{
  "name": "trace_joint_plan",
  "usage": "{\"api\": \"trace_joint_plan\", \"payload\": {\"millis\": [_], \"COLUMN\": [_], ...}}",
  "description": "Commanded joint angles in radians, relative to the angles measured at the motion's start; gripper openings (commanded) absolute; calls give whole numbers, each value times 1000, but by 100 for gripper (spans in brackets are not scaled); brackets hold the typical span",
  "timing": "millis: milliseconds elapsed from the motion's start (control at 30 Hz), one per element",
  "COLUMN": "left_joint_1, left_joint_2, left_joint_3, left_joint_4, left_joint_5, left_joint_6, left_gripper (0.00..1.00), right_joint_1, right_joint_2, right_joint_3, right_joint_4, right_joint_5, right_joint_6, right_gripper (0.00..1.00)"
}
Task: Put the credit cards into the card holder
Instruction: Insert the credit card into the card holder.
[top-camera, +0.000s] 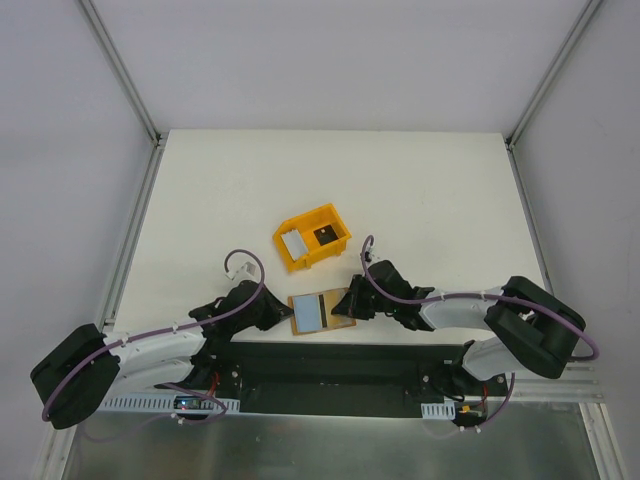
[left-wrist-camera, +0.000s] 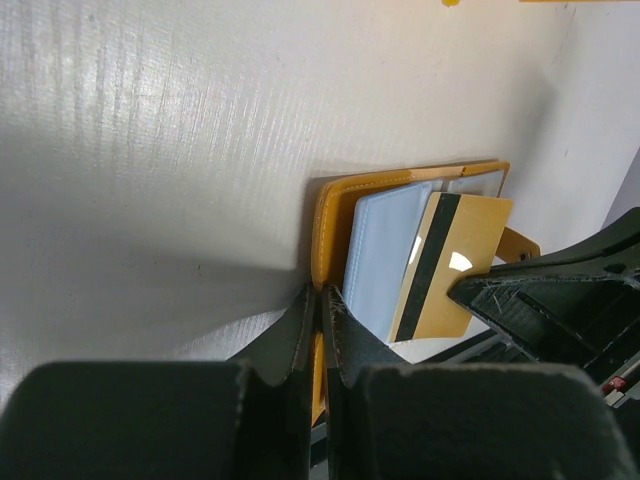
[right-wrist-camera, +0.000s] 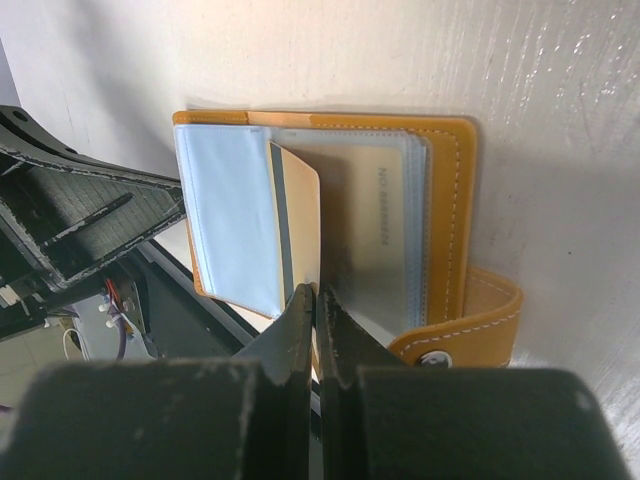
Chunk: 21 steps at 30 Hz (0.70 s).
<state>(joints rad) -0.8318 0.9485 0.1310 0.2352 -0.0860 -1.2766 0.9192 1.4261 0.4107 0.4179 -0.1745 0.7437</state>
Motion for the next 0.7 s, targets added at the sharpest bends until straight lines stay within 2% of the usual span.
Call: {"api": "trace_joint_plan", "payload": {"millis": [0,667], "left_joint_1": [-3,-4], "left_joint_2": [6,-7], "left_joint_3": [-22,-28], "left_joint_4": [-25,-23], "left_joint_5": [-49,-44], "left_joint_6": [-13,-27], "left_gripper": [0,0], "right_joint_1": [7,12], "right_joint_2": [31,71], "right_joint_3": [3,17], "right_joint_4": [-105,-108], "right_joint_5": [-11,-8], "right_joint_6": [-32,-11], "right_gripper": [0,0]}}
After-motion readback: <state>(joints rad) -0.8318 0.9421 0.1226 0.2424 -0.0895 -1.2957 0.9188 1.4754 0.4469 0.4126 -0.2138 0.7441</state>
